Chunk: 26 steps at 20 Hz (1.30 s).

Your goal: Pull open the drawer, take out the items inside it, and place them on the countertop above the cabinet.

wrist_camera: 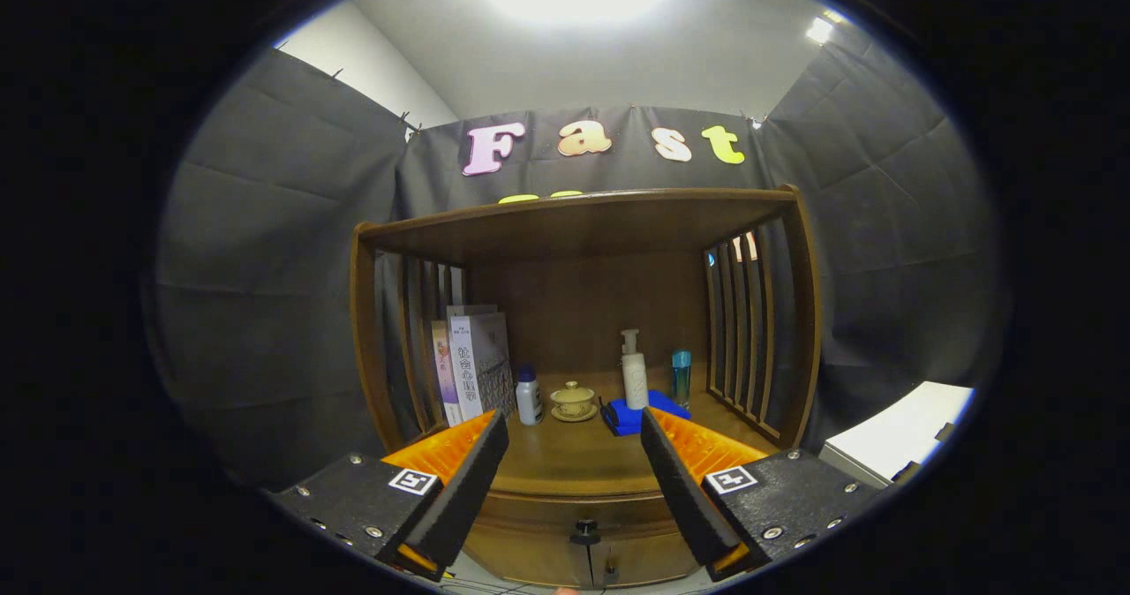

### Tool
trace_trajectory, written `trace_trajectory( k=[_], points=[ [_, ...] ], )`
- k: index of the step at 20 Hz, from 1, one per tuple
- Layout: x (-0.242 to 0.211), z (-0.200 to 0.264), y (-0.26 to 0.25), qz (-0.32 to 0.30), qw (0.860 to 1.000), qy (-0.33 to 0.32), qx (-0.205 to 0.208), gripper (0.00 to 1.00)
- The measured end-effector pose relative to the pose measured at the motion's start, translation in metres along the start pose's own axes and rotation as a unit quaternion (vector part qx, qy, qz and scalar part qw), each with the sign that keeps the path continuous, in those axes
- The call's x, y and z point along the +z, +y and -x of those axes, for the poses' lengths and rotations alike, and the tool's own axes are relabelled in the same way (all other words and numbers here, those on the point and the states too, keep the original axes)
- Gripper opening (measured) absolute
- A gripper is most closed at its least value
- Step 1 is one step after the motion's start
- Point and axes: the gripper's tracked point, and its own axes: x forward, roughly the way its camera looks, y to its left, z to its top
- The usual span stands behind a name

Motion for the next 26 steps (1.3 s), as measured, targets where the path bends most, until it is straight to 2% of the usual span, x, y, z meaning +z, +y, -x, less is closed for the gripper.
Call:
trace_trajectory(
  k=[9,17,20,26],
  points=[
    [-0.028,-0.010,0.004,0.010,0.999,0.031,0.007,0.94],
    [-0.060,-0.027,-0.002,-0.002,0.999,0.045,-0.008,0.95],
    [-0.080,-0.039,0.008,0.044,0.998,0.040,-0.013,0.93],
    [-0.169,-0.059,0.009,0.127,0.987,0.093,-0.041,0.95]
  ],
)
